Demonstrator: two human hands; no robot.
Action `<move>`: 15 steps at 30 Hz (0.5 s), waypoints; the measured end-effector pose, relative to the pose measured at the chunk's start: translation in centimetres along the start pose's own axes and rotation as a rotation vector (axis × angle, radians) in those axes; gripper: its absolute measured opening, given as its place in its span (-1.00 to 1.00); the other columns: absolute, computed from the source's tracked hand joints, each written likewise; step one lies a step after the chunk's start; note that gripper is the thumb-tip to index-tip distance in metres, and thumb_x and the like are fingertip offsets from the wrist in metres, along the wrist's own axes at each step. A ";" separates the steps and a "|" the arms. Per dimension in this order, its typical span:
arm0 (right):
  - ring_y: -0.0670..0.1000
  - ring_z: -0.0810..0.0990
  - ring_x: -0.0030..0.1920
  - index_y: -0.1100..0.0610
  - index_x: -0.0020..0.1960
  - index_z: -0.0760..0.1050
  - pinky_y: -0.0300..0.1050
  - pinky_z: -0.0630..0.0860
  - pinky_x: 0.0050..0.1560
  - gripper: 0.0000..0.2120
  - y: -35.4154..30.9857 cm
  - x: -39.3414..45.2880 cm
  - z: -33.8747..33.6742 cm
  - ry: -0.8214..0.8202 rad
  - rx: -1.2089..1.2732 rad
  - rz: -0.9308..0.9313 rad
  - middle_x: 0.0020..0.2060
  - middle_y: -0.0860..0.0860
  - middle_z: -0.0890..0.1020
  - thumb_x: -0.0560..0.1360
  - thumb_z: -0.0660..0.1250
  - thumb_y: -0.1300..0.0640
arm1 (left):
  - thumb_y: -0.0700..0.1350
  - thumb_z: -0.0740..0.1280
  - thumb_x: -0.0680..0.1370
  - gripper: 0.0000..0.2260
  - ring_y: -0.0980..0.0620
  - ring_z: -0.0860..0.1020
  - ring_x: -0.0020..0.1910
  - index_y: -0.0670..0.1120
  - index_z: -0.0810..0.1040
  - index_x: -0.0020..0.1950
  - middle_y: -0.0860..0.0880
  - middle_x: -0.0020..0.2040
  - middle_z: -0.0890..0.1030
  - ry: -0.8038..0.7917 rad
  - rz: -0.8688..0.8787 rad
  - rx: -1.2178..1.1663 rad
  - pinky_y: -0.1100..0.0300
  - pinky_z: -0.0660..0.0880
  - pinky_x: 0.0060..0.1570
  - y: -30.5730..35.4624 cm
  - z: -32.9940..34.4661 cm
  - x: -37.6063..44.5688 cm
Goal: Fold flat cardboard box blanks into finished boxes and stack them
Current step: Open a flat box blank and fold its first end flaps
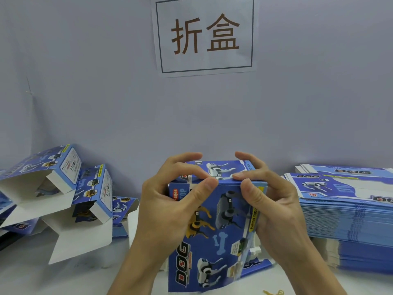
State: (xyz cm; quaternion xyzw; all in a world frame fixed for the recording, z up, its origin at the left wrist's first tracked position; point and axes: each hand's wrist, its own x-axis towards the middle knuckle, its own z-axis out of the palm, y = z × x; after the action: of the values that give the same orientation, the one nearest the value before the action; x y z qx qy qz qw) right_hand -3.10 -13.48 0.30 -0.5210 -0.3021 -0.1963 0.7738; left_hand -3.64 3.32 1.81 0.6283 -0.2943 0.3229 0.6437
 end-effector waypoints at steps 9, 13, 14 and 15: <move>-0.03 0.47 0.42 -0.18 0.20 0.62 0.10 0.56 0.20 -0.59 0.6 0.1 -0.1 0.049 -0.243 -0.094 0.36 -0.12 0.54 0.36 0.48 -0.17 | 0.18 0.55 0.34 -0.84 -0.10 0.68 -0.03 0.13 0.69 -0.22 0.05 0.02 0.68 0.192 0.035 -0.012 0.06 0.64 -0.15 -0.6 0.1 0.3; -0.23 0.58 -0.10 -0.09 0.09 0.57 -0.34 0.44 -0.10 -0.76 0.5 0.5 -0.1 0.289 -0.415 -0.134 -0.15 -0.23 0.62 0.46 0.35 -0.13 | 0.19 0.53 0.34 -0.80 -0.03 0.65 -0.24 0.13 0.67 -0.16 0.06 -0.18 0.66 0.748 -0.044 -0.287 0.03 0.63 -0.24 -0.4 -1.7 1.6; -0.18 0.52 -0.30 0.01 -0.07 0.58 -0.36 0.40 -0.26 -0.81 0.1 0.6 -0.2 0.302 -0.471 -0.095 -0.33 -0.17 0.58 0.49 0.34 -0.11 | 0.14 0.53 0.38 -0.83 0.07 0.66 -0.27 0.12 0.65 -0.14 0.09 -0.19 0.66 0.844 -0.047 -0.360 0.14 0.60 -0.28 -0.4 -2.5 1.8; -0.12 0.47 -0.41 0.10 -0.20 0.59 -0.32 0.38 -0.36 -0.68 -0.3 0.7 -0.4 0.244 -0.527 0.018 -0.43 -0.13 0.55 0.55 0.33 -0.12 | 0.08 0.54 0.43 -0.85 0.11 0.67 -0.24 0.11 0.62 -0.11 0.10 -0.15 0.68 0.925 -0.052 -0.417 0.19 0.60 -0.30 -0.6 -3.2 1.9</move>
State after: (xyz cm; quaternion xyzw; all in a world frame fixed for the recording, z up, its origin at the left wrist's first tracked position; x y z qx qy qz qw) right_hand -2.64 -13.95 0.83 -0.6791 -0.1411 -0.3224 0.6442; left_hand -2.11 6.57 2.84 0.2847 -0.0206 0.4856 0.8263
